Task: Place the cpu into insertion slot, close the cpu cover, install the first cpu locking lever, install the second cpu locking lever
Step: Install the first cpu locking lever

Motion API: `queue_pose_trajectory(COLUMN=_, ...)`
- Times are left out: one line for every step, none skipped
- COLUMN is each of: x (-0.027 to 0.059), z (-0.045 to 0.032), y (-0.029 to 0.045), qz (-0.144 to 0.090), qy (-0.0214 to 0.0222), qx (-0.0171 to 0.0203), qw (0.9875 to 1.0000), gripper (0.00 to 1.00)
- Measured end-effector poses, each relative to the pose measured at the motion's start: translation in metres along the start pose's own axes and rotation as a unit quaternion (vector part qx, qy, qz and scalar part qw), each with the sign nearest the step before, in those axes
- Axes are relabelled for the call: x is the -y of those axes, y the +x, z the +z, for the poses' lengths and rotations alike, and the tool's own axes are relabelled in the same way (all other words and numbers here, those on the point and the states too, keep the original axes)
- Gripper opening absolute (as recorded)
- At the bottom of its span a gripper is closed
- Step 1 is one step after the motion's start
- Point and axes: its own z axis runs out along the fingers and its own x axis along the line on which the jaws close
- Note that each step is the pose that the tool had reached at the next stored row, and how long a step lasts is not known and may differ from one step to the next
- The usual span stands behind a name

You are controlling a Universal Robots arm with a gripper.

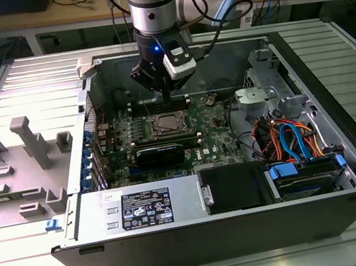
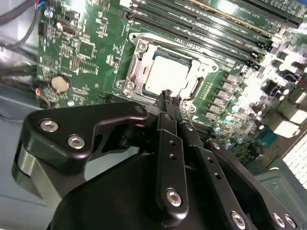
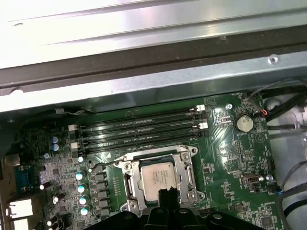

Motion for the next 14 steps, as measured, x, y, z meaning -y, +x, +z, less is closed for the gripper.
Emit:
queue_pose_trajectory(x=0.0001, z=0.0, y=0.0008, qz=-0.001, qy=-0.0016, qx=-0.0007, qw=1.0, gripper=0.11)
queue_pose_trajectory(x=0.0001, z=0.0, y=0.0015, qz=-0.003, qy=-0.002, qx=-0.0011, qw=1.0, gripper=0.11)
queue_pose_trajectory(x=0.0002, z=0.0, y=0.0023, qz=-0.007, qy=-0.0021, qx=-0.0013, qw=1.0, gripper=0.11)
queue_pose_trajectory(x=0.0003, z=0.0, y=0.0028, qz=-0.012, qy=-0.0023, qx=-0.0014, qw=0.9999, gripper=0.11)
queue_pose_trajectory(x=0.0004, z=-0.0001, y=0.0032, qz=-0.017, qy=-0.0024, qx=-0.0016, qw=0.9999, gripper=0.11)
queue_pose_trajectory(x=0.0004, z=-0.0001, y=0.0034, qz=-0.025, qy=-0.0027, qx=-0.0017, qw=0.9997, gripper=0.11)
queue_pose_trajectory(x=0.0004, z=-0.0001, y=0.0035, qz=-0.033, qy=-0.0029, qx=-0.0019, qw=0.9994, gripper=0.11)
queue_pose_trajectory(x=0.0004, z=0.0001, y=0.0036, qz=-0.045, qy=-0.0033, qx=-0.0021, qw=0.999, gripper=0.11)
queue_pose_trajectory(x=0.0004, z=0.0002, y=0.0036, qz=-0.054, qy=-0.0035, qx=-0.0023, qw=0.9985, gripper=0.11)
queue_pose_trajectory(x=0.0005, z=0.0003, y=0.0036, qz=-0.063, qy=-0.0037, qx=-0.0026, qw=0.998, gripper=0.11)
queue_pose_trajectory(x=0.0005, z=0.0004, y=0.0036, qz=-0.072, qy=-0.004, qx=-0.0027, qw=0.9974, gripper=0.11)
queue_pose_trajectory(x=0.0005, z=0.0005, y=0.0036, qz=-0.086, qy=-0.0044, qx=-0.003, qw=0.9963, gripper=0.11)
queue_pose_trajectory(x=0.0005, z=0.0006, y=0.0038, qz=-0.093, qy=-0.0046, qx=-0.0032, qw=0.9956, gripper=0.11)
queue_pose_trajectory(x=0.0005, z=0.0006, y=0.0038, qz=-0.095, qy=-0.0047, qx=-0.0032, qw=0.9955, gripper=0.11)
